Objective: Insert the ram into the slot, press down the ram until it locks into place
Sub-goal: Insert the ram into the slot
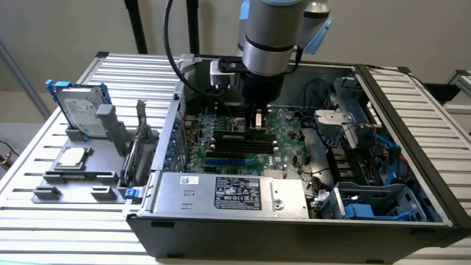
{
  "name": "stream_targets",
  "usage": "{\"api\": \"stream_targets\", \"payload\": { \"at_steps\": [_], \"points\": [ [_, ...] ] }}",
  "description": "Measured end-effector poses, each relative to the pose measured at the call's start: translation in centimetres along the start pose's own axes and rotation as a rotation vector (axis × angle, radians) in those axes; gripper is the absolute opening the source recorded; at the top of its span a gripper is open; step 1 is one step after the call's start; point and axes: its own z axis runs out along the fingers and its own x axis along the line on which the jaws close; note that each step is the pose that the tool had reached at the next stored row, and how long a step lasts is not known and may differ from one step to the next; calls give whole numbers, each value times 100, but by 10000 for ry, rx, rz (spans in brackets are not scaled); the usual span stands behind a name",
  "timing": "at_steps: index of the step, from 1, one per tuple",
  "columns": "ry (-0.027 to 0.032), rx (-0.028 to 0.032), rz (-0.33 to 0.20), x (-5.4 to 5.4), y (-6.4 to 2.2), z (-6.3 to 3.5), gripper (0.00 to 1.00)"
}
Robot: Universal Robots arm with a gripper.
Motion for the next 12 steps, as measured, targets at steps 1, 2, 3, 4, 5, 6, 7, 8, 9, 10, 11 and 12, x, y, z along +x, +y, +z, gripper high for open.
{"api": "stream_targets", "payload": {
  "at_steps": [1,2,3,4,5,6,7,8,9,10,11,12],
  "points": [
    [0,-1,-1,-8,-1,5,13],
    [-1,-1,-1,-18,-1,11,13],
    [0,-1,-2,-28,-2,16,13],
    [-1,0,-2,-38,-3,22,13],
    [0,-1,-2,-47,-3,28,13],
    [-1,-1,-4,-53,-3,36,13],
    [-2,1,-10,-55,-4,44,13],
    [-1,-1,-17,-56,-5,53,13],
    [0,-1,-25,-56,-5,62,13],
    [0,-1,-34,-56,-5,74,13],
    [0,1,-44,-57,-5,84,13],
    [2,5,-53,-58,-5,93,13]
  ]
}}
